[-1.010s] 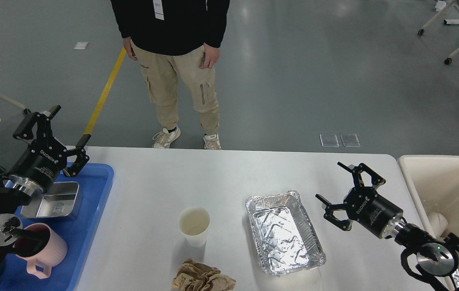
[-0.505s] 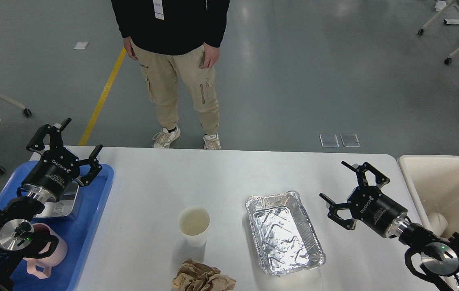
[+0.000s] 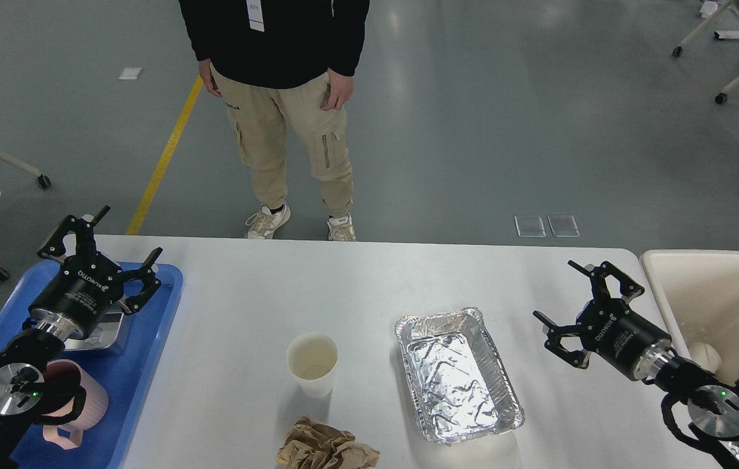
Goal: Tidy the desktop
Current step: 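Raise the right gripper up and away over the bin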
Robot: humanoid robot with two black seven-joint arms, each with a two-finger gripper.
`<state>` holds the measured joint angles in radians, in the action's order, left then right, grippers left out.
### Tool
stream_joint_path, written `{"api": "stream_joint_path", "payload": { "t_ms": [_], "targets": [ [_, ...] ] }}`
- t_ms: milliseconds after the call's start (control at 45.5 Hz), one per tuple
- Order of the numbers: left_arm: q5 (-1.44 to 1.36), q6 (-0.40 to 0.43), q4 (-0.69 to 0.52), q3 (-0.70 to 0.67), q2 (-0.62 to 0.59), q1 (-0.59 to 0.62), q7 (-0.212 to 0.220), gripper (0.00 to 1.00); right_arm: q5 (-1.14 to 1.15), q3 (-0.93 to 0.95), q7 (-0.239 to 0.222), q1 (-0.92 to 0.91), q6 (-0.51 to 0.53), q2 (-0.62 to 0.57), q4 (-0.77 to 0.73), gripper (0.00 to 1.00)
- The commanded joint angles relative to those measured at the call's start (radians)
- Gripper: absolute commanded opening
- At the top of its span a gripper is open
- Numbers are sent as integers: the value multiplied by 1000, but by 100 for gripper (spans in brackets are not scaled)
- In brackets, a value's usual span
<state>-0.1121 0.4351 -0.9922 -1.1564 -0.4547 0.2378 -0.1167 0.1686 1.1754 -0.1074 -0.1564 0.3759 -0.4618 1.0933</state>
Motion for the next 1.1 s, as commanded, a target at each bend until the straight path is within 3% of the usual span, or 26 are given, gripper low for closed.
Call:
{"api": "stream_joint_path", "payload": {
  "t_ms": [0,242,461,593,681,900,1076],
  "targets": [
    [-1,14,1,6,-7,-6,0,97,0,76,9,5,-5,6,-6,100],
    [-4,51,9,14,-16,-3,2,97,3,196,58,-2,11,-18,-12,100],
    [-9,76,15,12,-16,6,35,97,5,193,58,6,23,-205,60,100],
    [-14,86,27,12,-15,9,35,97,43,175,75,12,121,-320,79,100],
    [-15,99,37,15,-13,18,35,97,80,147,129,14,216,-385,92,100],
    [-15,125,43,17,-12,21,35,97,285,86,319,17,233,-550,160,100],
    [-15,126,43,17,-9,20,35,97,324,47,338,70,250,-698,260,100]
  ]
}}
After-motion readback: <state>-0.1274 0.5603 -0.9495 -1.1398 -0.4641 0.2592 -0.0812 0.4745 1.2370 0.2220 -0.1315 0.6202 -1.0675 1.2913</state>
